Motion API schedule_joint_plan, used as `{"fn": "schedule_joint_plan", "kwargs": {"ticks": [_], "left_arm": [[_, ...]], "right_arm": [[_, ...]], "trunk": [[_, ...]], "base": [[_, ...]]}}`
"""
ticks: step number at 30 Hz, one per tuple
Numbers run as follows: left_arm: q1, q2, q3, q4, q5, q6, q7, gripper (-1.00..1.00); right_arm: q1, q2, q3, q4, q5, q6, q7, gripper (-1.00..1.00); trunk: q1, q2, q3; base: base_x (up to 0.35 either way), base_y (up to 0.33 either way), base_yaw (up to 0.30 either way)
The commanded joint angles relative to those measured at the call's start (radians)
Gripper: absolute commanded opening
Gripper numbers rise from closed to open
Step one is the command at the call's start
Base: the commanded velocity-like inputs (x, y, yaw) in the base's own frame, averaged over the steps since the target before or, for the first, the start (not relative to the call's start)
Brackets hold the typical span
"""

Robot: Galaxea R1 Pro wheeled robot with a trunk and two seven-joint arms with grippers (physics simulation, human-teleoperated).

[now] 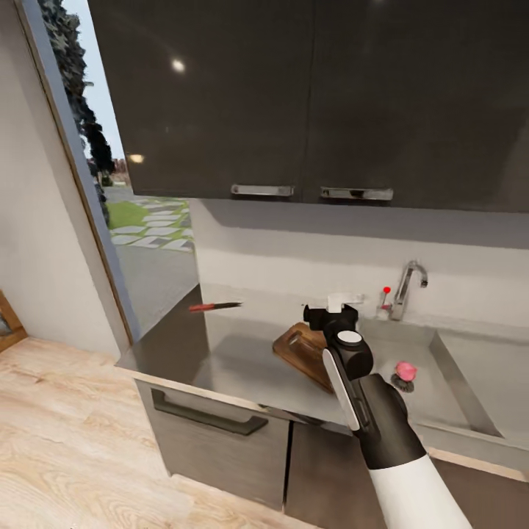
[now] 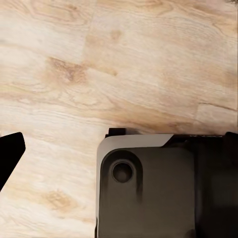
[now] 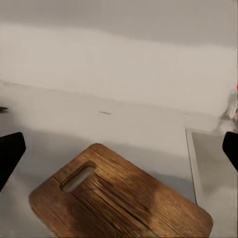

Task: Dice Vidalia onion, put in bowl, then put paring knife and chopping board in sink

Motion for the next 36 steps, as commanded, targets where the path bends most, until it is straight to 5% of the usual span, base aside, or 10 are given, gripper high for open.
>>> {"fn": "schedule_joint_plan", "kwargs": {"ticks": [1, 15, 20, 26, 30, 33, 36], "left_arm": [[-0.001, 0.0, 0.002, 0.0, 0.0, -0.003, 0.0, 1.0], [-0.001, 0.0, 0.001, 0.001, 0.0, -0.003, 0.0, 1.0], [-0.001, -0.001, 0.0, 0.001, 0.0, -0.003, 0.0, 1.0], [-0.001, 0.0, -0.001, 0.0, 0.0, -0.003, 0.0, 1.0], [0.0, 0.0, -0.001, 0.0, 0.0, -0.003, 0.0, 1.0], [-0.001, 0.0, -0.001, 0.0, 0.0, -0.003, 0.0, 1.0], [-0.001, 0.0, -0.001, 0.0, 0.0, -0.003, 0.0, 1.0]], "right_arm": [[-0.001, 0.0, 0.001, -0.001, -0.001, 0.006, -0.005, 1.0], [-0.001, -0.007, 0.002, 0.054, 0.0, 0.009, 0.019, 1.0], [-0.001, -0.054, 0.001, 0.069, 0.003, 0.015, 0.162, 1.0], [-0.014, -0.065, -0.005, 0.094, 0.009, 0.085, 0.228, 1.0], [-0.107, -0.066, -0.006, 0.164, 0.009, 0.13, 0.234, 1.0], [-0.261, -0.066, -0.006, 0.347, 0.007, 0.137, 0.238, 1.0], [-0.343, -0.066, -0.006, 0.45, 0.006, 0.137, 0.248, 1.0]], "trunk": [[0.001, -0.002, -0.002], [0.001, -0.002, -0.002], [0.001, -0.002, -0.002], [0.001, -0.002, -0.002], [0.001, -0.002, -0.002], [0.001, -0.002, -0.002], [0.001, -0.002, -0.002]], "base": [[0.267, 0.0, 0.281], [0.037, 0.0, 0.099], [0.0, 0.0, 0.001], [0.0, 0.0, 0.0], [0.0, 0.0, 0.0], [0.0, 0.0, 0.0], [0.0, 0.0, 0.0]]}}
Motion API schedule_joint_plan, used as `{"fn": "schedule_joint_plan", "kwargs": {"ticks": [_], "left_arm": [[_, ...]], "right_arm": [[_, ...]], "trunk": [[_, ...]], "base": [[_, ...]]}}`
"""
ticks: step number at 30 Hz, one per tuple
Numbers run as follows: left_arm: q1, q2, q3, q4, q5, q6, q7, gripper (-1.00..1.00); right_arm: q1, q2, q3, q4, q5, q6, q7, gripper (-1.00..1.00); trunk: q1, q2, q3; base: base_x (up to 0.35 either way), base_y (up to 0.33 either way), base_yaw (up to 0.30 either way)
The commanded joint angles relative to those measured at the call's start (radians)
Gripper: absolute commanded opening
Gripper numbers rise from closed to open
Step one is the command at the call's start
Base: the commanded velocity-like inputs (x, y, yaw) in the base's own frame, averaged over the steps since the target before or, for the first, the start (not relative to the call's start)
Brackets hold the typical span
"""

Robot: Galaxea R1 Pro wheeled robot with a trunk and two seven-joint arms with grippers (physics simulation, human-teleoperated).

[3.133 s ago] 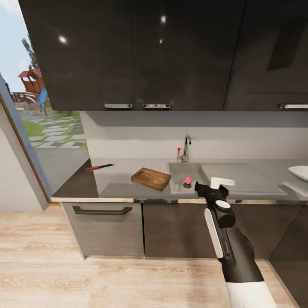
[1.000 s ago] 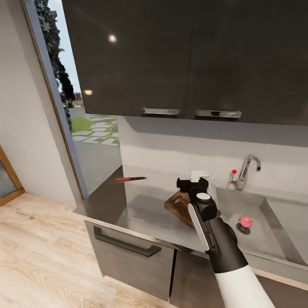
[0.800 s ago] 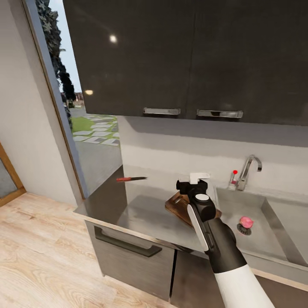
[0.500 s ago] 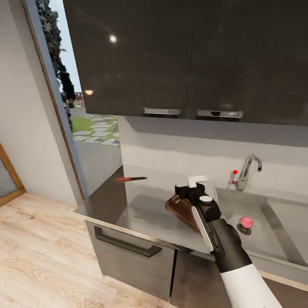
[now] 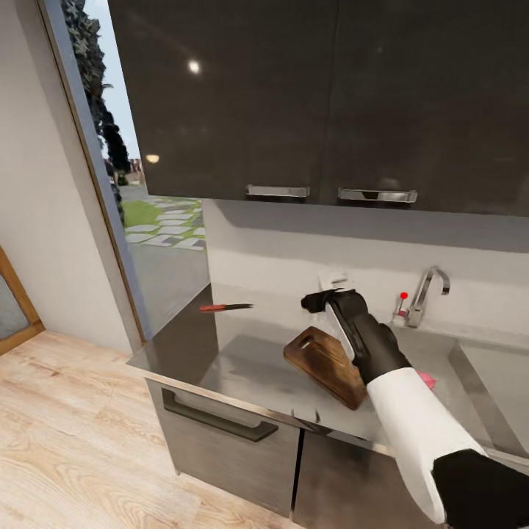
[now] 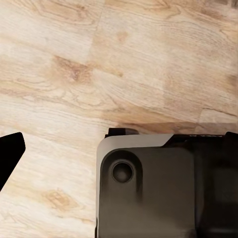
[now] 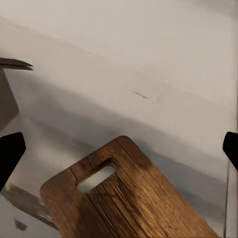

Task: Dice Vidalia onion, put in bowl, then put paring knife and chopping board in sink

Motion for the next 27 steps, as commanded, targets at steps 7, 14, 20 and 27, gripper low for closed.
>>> {"fn": "schedule_joint_plan", "kwargs": {"ticks": [7, 14, 20, 27], "left_arm": [[0.0, 0.0, 0.002, 0.0, 0.001, -0.003, 0.0, 1.0], [-0.001, 0.0, 0.001, 0.002, 0.0, -0.003, 0.0, 1.0], [-0.001, 0.0, 0.0, 0.002, -0.002, -0.003, 0.0, 1.0], [-0.001, 0.0, 0.002, 0.002, -0.002, -0.003, 0.0, 1.0]], "right_arm": [[-0.107, -0.001, 0.002, 0.144, 0.0, 0.003, 0.052, 1.0], [-0.123, -0.076, 0.008, 0.207, 0.001, -0.015, 0.357, 1.0], [-0.123, -0.118, 0.01, 0.23, 0.001, -0.058, 0.455, 1.0], [-0.122, -0.137, 0.011, 0.234, 0.002, -0.068, 0.521, 1.0]], "trunk": [[0.001, -0.002, -0.002], [0.001, -0.002, -0.002], [0.001, -0.002, -0.002], [0.001, -0.002, -0.002]], "base": [[0.0, 0.0, 0.0], [0.0, 0.0, 0.0], [0.0, 0.0, 0.0], [0.045, -0.024, 0.0]]}}
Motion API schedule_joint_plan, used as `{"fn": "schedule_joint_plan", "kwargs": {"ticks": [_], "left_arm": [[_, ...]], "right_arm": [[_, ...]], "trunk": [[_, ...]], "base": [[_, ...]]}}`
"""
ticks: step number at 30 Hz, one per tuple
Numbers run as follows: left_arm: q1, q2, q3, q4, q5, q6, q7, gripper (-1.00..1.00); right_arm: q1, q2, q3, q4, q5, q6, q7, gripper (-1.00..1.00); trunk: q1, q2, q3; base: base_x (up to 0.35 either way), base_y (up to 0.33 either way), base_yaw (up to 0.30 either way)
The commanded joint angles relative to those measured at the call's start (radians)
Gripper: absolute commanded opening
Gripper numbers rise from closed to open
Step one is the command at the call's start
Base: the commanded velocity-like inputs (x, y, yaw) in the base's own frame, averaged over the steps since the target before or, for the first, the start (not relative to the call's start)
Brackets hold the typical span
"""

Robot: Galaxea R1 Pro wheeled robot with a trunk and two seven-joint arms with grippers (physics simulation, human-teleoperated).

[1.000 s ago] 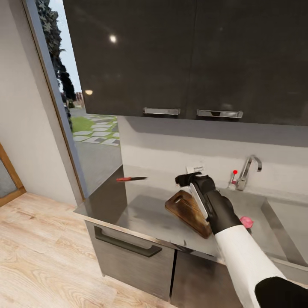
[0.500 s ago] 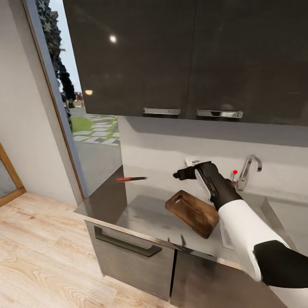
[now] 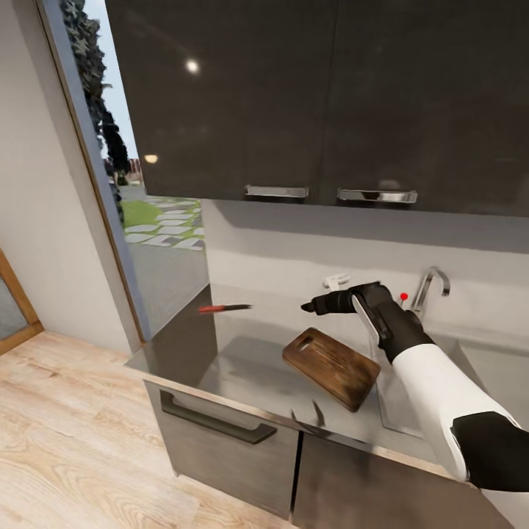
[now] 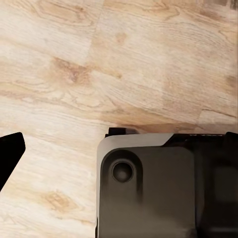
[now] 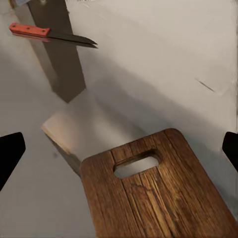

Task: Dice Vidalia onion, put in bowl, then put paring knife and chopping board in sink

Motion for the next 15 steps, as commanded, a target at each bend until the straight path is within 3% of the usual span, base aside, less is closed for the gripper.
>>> {"fn": "schedule_joint_plan", "kwargs": {"ticks": [1, 5, 9, 12, 15], "left_arm": [[-0.001, 0.0, 0.002, 0.0, 0.0, -0.003, 0.0, 1.0], [-0.001, 0.0, 0.002, 0.0, 0.0, -0.003, 0.0, 1.0], [-0.001, 0.001, 0.002, 0.0, 0.0, -0.003, 0.0, 1.0], [-0.001, 0.001, 0.002, 0.0, 0.0, -0.003, 0.0, 1.0], [-0.001, 0.002, 0.002, 0.0, 0.0, -0.003, 0.0, 1.0]], "right_arm": [[-0.001, -0.002, 0.003, -0.001, 0.001, 0.004, 0.003, 1.0], [-0.001, -0.006, 0.006, 0.0, 0.001, 0.003, 0.006, 1.0], [0.0, -0.007, 0.076, 0.007, 0.001, 0.002, 0.007, 1.0], [-0.001, -0.007, 0.158, 0.021, 0.0, -0.017, 0.025, 1.0], [-0.001, -0.007, 0.19, 0.044, 0.0, -0.041, 0.061, 1.0]], "trunk": [[0.001, -0.002, -0.002], [0.001, -0.002, -0.002], [0.001, -0.002, -0.002], [0.001, -0.002, -0.002], [0.001, -0.002, -0.002]], "base": [[0.14, -0.099, 0.0], [0.15, -0.082, 0.0], [0.038, -0.014, 0.0], [0.009, -0.003, 0.0], [0.003, -0.001, 0.0]]}}
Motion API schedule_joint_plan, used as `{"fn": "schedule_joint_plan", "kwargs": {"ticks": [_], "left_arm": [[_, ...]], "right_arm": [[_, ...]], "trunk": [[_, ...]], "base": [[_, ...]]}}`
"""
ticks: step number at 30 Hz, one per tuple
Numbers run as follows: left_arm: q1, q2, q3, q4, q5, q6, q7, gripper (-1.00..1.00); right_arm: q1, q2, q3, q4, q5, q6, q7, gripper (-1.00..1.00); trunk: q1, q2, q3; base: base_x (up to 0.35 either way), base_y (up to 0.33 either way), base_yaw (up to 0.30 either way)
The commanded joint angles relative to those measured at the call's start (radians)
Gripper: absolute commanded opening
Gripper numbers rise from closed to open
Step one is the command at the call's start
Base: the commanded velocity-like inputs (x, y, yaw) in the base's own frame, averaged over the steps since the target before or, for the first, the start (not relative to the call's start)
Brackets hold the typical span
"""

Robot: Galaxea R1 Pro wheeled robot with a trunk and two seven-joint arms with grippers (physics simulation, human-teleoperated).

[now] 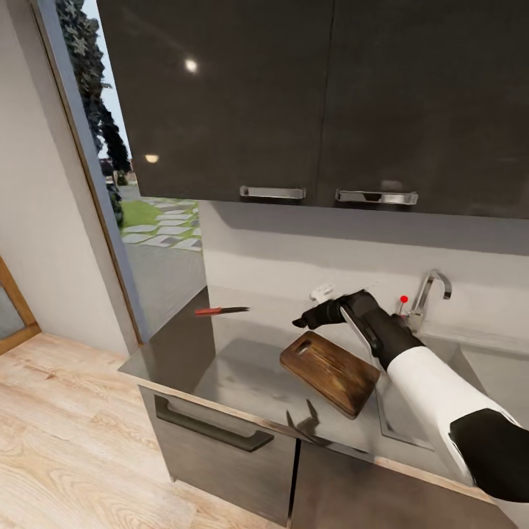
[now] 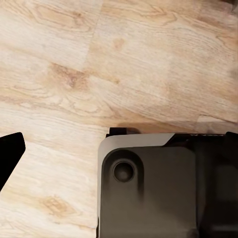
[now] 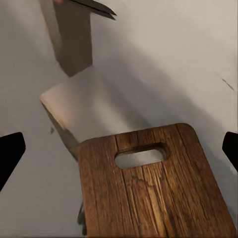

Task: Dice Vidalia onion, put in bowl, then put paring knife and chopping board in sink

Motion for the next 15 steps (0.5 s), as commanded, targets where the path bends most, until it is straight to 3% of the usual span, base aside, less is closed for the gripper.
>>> {"fn": "schedule_joint_plan", "kwargs": {"ticks": [1, 6, 15], "left_arm": [[0.0, 0.0, 0.002, 0.0, 0.0, -0.003, 0.0, 1.0], [-0.001, 0.0, 0.002, 0.0, 0.0, -0.003, 0.0, 1.0], [-0.001, 0.001, 0.002, 0.002, 0.0, -0.003, 0.0, 1.0]], "right_arm": [[-0.001, -0.002, 0.009, 0.011, 0.001, -0.007, 0.017, 1.0], [-0.001, -0.017, 0.017, 0.06, 0.001, -0.056, 0.051, 1.0], [-0.001, -0.08, 0.019, 0.084, 0.003, -0.091, 0.136, 1.0]], "trunk": [[0.001, -0.002, -0.002], [0.001, -0.002, -0.002], [0.001, -0.002, -0.002]], "base": [[0.001, 0.0, 0.0], [0.0, 0.0, 0.0], [0.002, 0.0, 0.0]]}}
